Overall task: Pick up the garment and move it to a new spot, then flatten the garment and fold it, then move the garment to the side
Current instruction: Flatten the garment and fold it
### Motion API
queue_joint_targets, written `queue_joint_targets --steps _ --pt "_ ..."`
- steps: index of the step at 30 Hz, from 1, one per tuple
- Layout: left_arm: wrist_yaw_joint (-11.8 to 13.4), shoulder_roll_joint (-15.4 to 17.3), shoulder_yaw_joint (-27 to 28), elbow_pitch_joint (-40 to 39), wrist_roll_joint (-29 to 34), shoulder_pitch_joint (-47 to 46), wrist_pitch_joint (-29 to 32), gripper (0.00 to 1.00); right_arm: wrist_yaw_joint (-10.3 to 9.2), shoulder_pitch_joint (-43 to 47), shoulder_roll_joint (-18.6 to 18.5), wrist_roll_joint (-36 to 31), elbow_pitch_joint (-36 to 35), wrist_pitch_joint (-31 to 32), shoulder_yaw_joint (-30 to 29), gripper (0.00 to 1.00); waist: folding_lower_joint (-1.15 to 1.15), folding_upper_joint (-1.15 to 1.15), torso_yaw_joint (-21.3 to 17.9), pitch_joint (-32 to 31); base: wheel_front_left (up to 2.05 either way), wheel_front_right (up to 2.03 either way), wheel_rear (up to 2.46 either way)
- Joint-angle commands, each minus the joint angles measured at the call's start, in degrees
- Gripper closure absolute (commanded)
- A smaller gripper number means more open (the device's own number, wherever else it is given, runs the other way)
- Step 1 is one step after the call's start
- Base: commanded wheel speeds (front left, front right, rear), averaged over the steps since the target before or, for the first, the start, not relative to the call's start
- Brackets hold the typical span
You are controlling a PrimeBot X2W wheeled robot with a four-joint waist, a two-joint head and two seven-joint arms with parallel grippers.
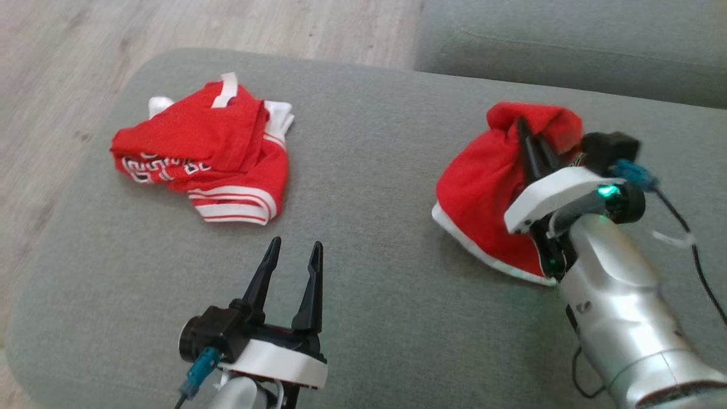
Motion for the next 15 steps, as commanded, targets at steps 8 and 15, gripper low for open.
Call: queue_joint_targets --steps 8,15 --pt "0.83 -0.19 1.26 -2.06 -0.80 -2.84 -0.55 0.00 -0.04 -5.23 0.28 -8.44 9.09 2.59 4.38 0.00 0.00 0.00 2.55 0.29 0.00 0.00 0.00" --pt "1.19 -0.19 4.76 -3.67 0.37 -1.34 -0.55 0.00 -0.04 -2.20 0.28 -12.04 5.92 -0.18 5.13 0.00 0.00 0.00 -1.69 -3.31 0.00 0.00 0.00"
